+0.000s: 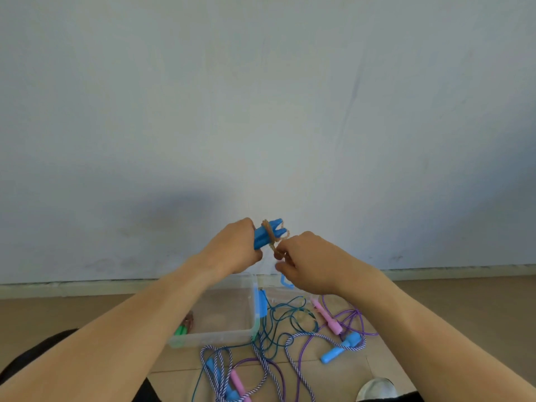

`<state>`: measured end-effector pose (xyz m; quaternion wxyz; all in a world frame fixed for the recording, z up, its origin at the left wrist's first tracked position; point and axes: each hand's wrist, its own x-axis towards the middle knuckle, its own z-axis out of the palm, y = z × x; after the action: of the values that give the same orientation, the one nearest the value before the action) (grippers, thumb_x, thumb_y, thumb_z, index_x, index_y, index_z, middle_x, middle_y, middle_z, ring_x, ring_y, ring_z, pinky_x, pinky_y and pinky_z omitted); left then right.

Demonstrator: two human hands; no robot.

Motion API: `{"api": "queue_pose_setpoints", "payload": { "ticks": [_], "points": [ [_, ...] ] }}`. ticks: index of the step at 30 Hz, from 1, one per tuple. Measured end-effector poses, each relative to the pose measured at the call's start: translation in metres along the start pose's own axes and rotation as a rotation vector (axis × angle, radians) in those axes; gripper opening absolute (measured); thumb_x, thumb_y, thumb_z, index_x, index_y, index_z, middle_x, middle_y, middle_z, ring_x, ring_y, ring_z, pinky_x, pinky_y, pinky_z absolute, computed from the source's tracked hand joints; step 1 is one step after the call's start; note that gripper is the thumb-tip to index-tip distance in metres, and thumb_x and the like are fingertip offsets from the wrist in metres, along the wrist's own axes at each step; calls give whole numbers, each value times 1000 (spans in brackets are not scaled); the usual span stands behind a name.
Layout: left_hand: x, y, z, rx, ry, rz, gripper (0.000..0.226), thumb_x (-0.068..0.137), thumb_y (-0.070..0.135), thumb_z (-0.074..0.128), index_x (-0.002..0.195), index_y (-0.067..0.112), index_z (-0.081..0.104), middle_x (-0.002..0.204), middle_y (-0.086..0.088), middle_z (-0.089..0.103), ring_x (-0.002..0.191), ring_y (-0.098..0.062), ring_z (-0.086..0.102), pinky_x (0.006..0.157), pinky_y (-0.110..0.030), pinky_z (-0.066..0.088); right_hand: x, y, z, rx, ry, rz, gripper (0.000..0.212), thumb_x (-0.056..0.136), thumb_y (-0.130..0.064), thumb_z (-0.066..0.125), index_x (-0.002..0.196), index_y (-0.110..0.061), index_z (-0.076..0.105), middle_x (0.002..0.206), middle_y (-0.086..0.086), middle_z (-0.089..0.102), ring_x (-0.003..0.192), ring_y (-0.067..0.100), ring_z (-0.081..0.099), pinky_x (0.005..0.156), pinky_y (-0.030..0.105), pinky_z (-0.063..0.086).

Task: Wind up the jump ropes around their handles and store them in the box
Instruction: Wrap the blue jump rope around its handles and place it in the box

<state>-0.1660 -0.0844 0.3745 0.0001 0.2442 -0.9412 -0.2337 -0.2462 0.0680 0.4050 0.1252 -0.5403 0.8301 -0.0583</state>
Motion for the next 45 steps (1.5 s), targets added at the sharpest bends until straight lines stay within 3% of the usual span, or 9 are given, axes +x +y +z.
{"api": "queue_pose_setpoints", "payload": {
  "ticks": [4,8,12,18,22,29,33,40,45],
  "points": [
    [-8,10,18,239,-201,-28,18,87,13,60,105,10,57,87,-4,60,72,-20,55,62,-28,43,-6,-12,-11,-241,-6,-139,13,90,-24,55,92,-20,68,71,0,53,66,23,52,53,28,34],
    [-12,13,28,324,-324,160,15,84,15,58,99,13,60,90,-5,67,75,-23,63,62,-35,50,-6,-11,-19,-145,43,-188,10,78,-29,69,79,-20,71,71,-5,68,68,17,61,62,32,52],
    [-25,22,17,414,-363,372,13,87,30,63,88,18,56,68,3,51,69,-23,54,63,-32,45,-8,4,-31,28,51,-11,42,52,-54,87,69,-23,65,61,-12,61,61,6,58,58,26,49],
    [-30,30,-2,63,-350,432,21,84,27,71,71,21,55,57,7,48,51,-10,47,52,-25,36,-11,34,-27,717,-105,91,32,73,-46,77,62,-16,70,55,1,56,55,15,44,56,27,38],
    [-28,25,-12,-378,-359,361,7,77,18,70,76,23,74,58,3,61,51,-11,45,54,-34,39,-6,35,-23,862,-64,53,45,90,-39,64,67,-1,64,62,14,48,60,22,39,60,30,38],
    [-19,16,-29,-692,-237,180,16,87,1,62,83,12,72,45,12,47,39,-5,37,42,-19,32,3,26,-17,1081,58,76,13,100,-18,53,101,-6,59,65,8,47,52,13,32,50,23,30],
    [-11,6,-29,-803,-151,-11,12,85,4,62,76,10,66,51,1,43,40,-10,32,42,-23,26,4,24,-12,896,93,149,21,92,-29,66,94,-8,66,74,4,60,51,11,42,49,22,38],
    [-2,-2,-20,-608,-58,-145,14,83,18,67,83,4,64,60,-3,55,44,-13,41,41,-22,34,-5,1,-16,347,25,50,32,97,-38,52,84,-16,70,67,4,64,54,9,51,57,29,48],
    [-10,6,-8,13,-171,-67,18,84,16,64,74,12,49,64,-1,50,51,-15,46,47,-24,34,-7,-13,-14,13,140,-148,34,94,-33,56,64,-16,57,52,-2,49,49,15,42,55,33,41]
  ]
}}
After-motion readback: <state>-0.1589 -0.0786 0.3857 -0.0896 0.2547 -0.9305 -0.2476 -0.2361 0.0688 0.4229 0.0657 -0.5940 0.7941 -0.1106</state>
